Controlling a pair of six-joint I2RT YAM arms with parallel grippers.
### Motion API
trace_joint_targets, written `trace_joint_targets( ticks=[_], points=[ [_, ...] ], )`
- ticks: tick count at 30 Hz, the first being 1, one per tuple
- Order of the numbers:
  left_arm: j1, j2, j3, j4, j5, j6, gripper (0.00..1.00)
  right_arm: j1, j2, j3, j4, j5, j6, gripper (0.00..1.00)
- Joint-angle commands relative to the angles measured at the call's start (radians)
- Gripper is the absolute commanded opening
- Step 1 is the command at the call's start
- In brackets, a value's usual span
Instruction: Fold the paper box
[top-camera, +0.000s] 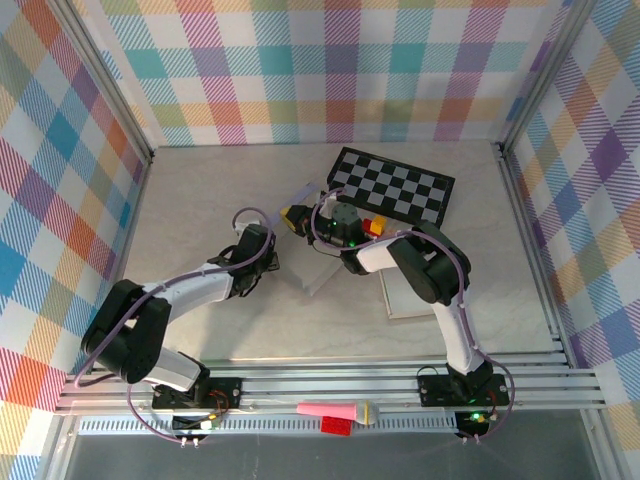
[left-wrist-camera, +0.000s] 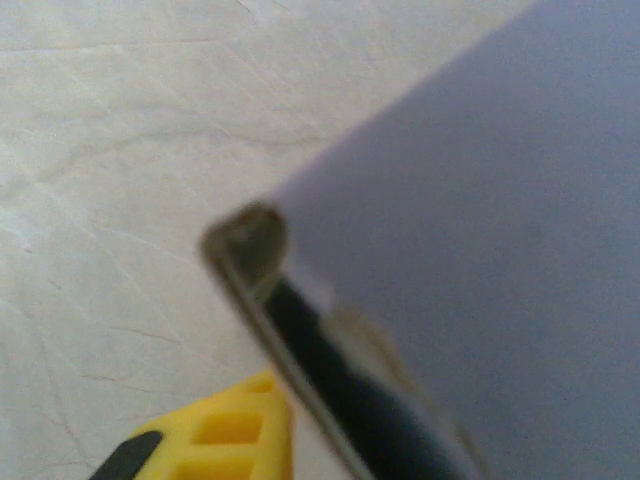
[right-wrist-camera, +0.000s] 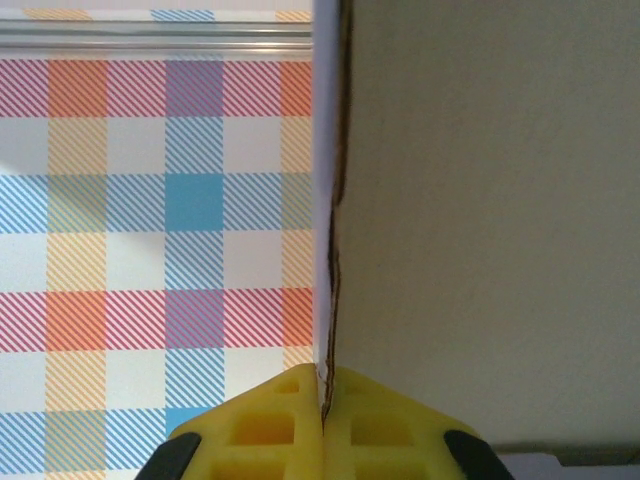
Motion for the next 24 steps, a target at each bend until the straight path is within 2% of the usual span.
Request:
trace_joint_targets(
  ticks=[1,8,17,21,24],
  points=[
    [-0.01,0.029,0.031,0.019,-0.072,-0.063,0.12,0.032,-0.027,-0.02,-0.079,-0.034,0.019,0.0],
    [-0.035,0.09,0.088,0.004,-0.073,-0.06,0.01,0.033,-0.042,-0.011,-0.117,-0.025,0.028,0.0],
    [-0.077,0.121,0.169,-0.098,-0.171,-0.09,0.0,0.037,-0.081,-0.007,-0.197,0.004,0.035,0.01],
    [-0.081,0.106,0.181,-0.126,-0.186,-0.088,0.0,0.036,-0.123,-0.008,-0.274,0.028,0.031,0.12],
    [-0.08,0.086,0.198,-0.172,-0.198,-0.094,0.0,0.032,-0.164,0.008,-0.396,0.029,0.035,0.32]
  ],
)
